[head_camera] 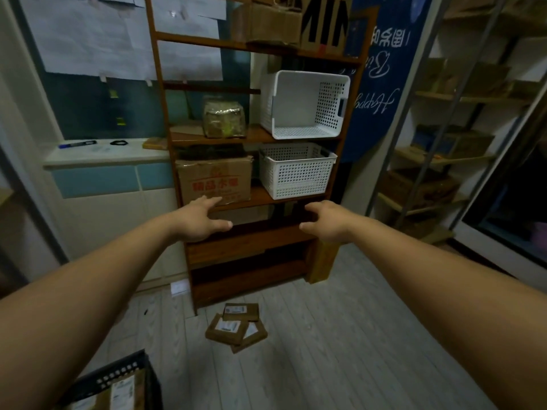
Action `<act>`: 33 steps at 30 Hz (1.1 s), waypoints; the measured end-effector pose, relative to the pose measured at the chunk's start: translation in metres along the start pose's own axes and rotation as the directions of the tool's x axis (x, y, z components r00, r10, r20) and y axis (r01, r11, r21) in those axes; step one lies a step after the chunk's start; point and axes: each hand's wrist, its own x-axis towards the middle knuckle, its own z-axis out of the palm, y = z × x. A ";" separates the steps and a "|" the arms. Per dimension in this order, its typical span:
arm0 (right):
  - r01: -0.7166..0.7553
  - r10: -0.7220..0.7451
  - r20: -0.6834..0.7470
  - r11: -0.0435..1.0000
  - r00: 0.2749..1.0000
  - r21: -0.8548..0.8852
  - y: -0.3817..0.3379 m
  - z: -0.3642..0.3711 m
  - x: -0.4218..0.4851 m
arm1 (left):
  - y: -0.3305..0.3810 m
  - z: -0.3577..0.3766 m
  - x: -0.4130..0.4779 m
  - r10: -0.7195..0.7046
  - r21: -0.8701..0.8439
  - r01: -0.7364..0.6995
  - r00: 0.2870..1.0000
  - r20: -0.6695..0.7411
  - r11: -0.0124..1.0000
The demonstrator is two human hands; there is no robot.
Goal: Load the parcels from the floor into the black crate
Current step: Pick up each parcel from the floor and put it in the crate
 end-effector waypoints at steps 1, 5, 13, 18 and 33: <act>0.009 -0.009 0.015 1.000 1.000 -0.008 0.001 0.002 0.014 | -0.004 0.002 0.013 -0.004 -0.010 0.004 1.000 0.005 1.000; 0.030 -0.028 0.068 0.999 0.997 -0.027 0.007 0.017 0.076 | -0.028 0.015 0.079 -0.053 -0.061 0.056 0.998 0.038 0.997; 0.008 0.001 0.199 0.999 0.980 -0.042 0.043 0.063 0.190 | -0.077 0.073 0.187 -0.197 -0.122 0.231 0.950 0.242 0.965; 0.028 -0.030 0.327 1.000 0.944 0.011 0.045 0.102 0.266 | -0.117 0.087 0.209 -0.326 -0.167 0.375 0.909 0.260 0.912; 0.182 -0.293 0.481 0.947 0.826 0.264 0.087 0.271 0.470 | -0.179 0.218 0.333 -0.604 -0.186 0.634 0.773 0.196 0.751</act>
